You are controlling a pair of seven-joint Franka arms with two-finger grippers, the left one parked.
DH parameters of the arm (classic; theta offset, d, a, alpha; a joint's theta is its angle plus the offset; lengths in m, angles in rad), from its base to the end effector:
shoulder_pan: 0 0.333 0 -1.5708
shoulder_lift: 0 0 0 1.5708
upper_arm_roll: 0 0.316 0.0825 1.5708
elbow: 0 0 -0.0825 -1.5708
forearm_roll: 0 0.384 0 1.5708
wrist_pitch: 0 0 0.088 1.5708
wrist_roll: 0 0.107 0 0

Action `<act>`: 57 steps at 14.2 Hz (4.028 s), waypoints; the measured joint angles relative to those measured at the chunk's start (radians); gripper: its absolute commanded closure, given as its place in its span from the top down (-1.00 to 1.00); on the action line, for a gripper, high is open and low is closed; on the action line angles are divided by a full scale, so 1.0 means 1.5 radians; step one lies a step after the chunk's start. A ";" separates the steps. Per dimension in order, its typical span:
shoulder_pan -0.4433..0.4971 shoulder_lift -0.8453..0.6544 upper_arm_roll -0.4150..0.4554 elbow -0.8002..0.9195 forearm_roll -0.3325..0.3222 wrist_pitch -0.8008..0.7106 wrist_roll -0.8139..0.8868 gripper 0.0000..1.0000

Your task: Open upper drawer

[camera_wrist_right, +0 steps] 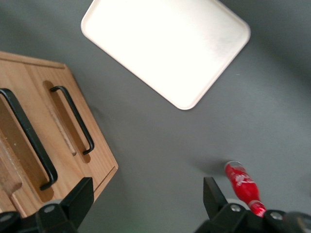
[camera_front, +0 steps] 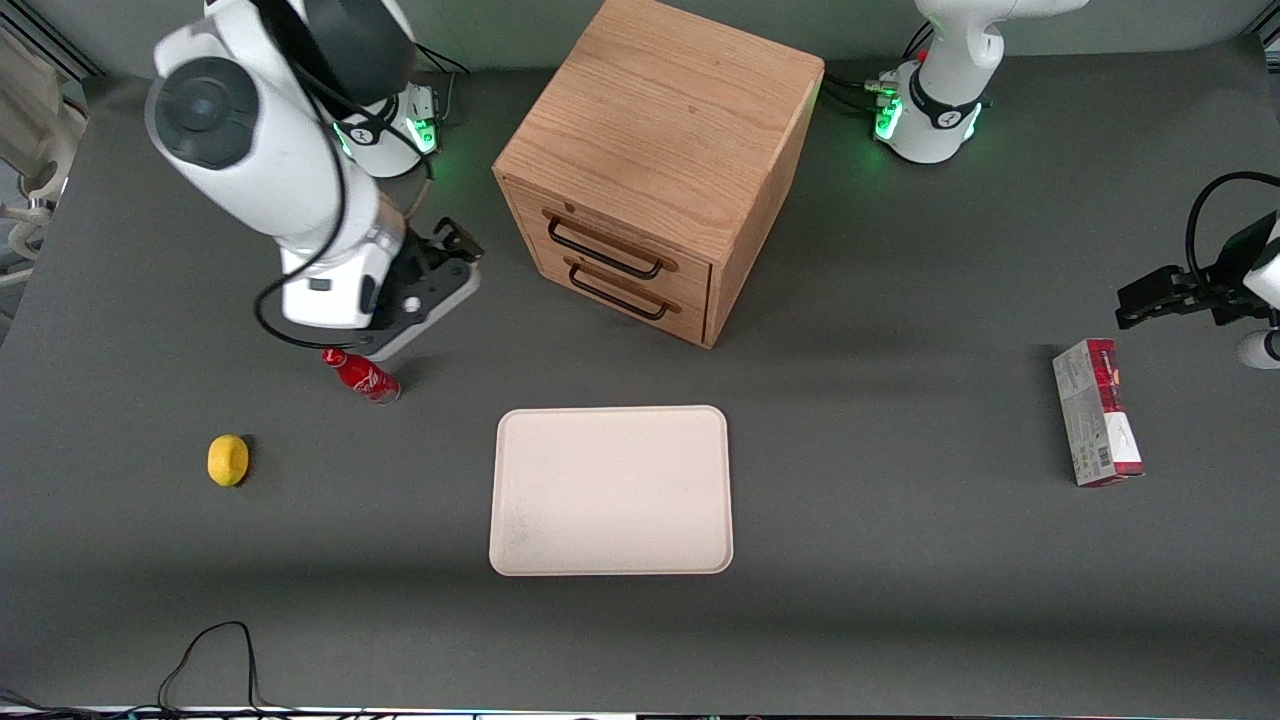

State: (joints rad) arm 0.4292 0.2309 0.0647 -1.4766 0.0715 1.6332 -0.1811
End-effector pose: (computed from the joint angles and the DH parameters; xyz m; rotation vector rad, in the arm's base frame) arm 0.5480 0.2986 0.5385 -2.8965 -1.0030 0.1324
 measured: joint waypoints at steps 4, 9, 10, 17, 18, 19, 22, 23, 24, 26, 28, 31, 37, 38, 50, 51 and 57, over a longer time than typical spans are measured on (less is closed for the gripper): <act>0.041 0.036 0.001 0.009 -0.002 0.004 -0.001 1.00; 0.069 0.044 0.002 0.014 -0.002 0.003 -0.027 1.00; 0.075 0.044 0.003 0.015 -0.002 0.002 -0.031 1.00; 0.113 0.048 0.004 0.017 -0.002 -0.021 -0.110 1.00; 0.120 0.053 0.005 0.017 -0.002 -0.021 -0.114 1.00; 0.128 0.059 0.005 0.017 -0.002 -0.022 -0.116 1.00; 0.142 0.083 0.005 0.017 -0.013 -0.022 -0.123 1.00; 0.150 0.090 0.005 0.017 -0.023 -0.022 -0.125 1.00; 0.158 0.097 0.005 0.017 -0.030 -0.021 -0.125 1.00; 0.167 0.106 0.005 0.017 -0.033 -0.018 -0.125 1.00; 0.167 0.111 0.004 0.018 -0.033 -0.017 -0.125 1.00; 0.167 0.120 0.003 0.028 -0.033 -0.015 -0.125 1.00; 0.167 0.142 0.000 0.044 -0.007 0.001 -0.125 1.00; 0.167 0.143 -0.001 0.044 0.000 0.003 -0.125 1.00; 0.149 0.149 -0.009 0.045 0.054 0.009 -0.165 1.00; 0.147 0.151 -0.009 0.044 0.054 0.008 -0.171 1.00; 0.143 0.156 -0.009 0.033 0.071 0.008 -0.180 1.00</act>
State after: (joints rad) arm 0.6431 0.4643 0.0507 -1.4267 0.1787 1.6447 -0.4508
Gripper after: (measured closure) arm 0.000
